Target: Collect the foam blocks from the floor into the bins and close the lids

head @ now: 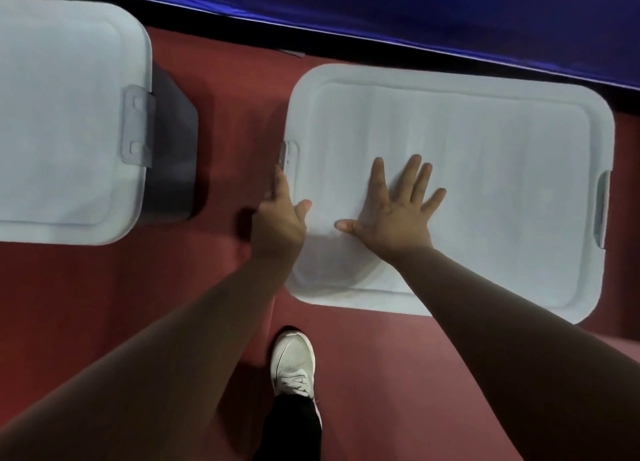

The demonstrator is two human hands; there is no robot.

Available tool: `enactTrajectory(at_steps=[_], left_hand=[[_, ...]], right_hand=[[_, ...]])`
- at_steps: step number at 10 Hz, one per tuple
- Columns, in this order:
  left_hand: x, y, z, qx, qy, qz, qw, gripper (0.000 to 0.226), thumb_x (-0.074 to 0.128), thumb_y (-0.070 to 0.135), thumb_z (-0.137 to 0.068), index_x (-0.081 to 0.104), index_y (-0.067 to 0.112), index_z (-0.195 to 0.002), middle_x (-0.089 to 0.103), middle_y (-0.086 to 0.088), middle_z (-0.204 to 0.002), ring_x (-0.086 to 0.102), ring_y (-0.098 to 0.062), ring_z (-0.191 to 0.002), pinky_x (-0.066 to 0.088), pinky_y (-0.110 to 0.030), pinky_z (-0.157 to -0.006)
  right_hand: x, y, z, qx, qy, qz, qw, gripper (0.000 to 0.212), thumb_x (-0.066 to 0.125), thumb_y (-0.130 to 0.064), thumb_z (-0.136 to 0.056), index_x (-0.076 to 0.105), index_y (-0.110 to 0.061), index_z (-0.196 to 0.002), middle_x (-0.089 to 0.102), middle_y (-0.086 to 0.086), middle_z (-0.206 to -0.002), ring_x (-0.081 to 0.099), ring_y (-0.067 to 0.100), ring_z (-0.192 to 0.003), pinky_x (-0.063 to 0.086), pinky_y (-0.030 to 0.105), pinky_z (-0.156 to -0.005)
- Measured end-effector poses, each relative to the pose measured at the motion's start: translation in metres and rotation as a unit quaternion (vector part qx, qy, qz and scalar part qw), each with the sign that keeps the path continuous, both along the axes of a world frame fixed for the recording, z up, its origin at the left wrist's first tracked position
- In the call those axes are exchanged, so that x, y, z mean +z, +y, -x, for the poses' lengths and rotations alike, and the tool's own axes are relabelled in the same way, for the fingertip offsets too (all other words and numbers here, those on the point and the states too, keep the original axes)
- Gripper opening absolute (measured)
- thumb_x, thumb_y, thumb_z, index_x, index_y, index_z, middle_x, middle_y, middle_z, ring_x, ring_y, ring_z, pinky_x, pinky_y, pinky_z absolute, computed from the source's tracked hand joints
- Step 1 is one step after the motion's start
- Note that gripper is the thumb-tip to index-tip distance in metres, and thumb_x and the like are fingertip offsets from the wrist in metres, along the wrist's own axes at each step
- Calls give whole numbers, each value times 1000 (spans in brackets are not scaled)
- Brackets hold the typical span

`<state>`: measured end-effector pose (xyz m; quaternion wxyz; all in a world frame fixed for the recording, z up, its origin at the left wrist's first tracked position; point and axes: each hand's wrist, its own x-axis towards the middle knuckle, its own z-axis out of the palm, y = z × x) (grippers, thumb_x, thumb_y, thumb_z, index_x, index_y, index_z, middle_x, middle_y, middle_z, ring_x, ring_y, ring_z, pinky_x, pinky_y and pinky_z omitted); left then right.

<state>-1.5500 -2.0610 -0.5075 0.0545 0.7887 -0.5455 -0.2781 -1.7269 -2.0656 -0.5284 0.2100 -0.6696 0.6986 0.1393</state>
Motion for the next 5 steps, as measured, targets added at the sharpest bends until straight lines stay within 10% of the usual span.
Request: enactTrajectory(at_steps=[1,3,5], left_hand=[[5,-5,5,-58,-50,-44,996,72,49,31,-102,7,14,-158,19,-7,-163,43,-34,-136,33,-39,-107],[66,-1,-5,-96,-31,-54,993,53,58,30,-91,42,10,-138,48,-13,-138,49,-34,-127,44,-45,-99],[224,5,17,-71,5,61,996,51,60,29,-90,50,5,-134,56,-15,-131,54,-31,-119,45,-42,-98]], right_hand=[[8,0,0,-3,9,-6,1000,118,40,-92,-71,-18,-29,-153,-30,26,-156,-27,46,-144,-4,72,-111],[79,2,25,-87,-102,31,990,72,44,-68,-88,43,-16,-138,38,17,-145,33,35,-138,20,58,-114],[258,22,89,-96,-99,87,987,59,45,-57,-93,49,-14,-134,51,12,-133,51,33,-120,31,55,-110]])
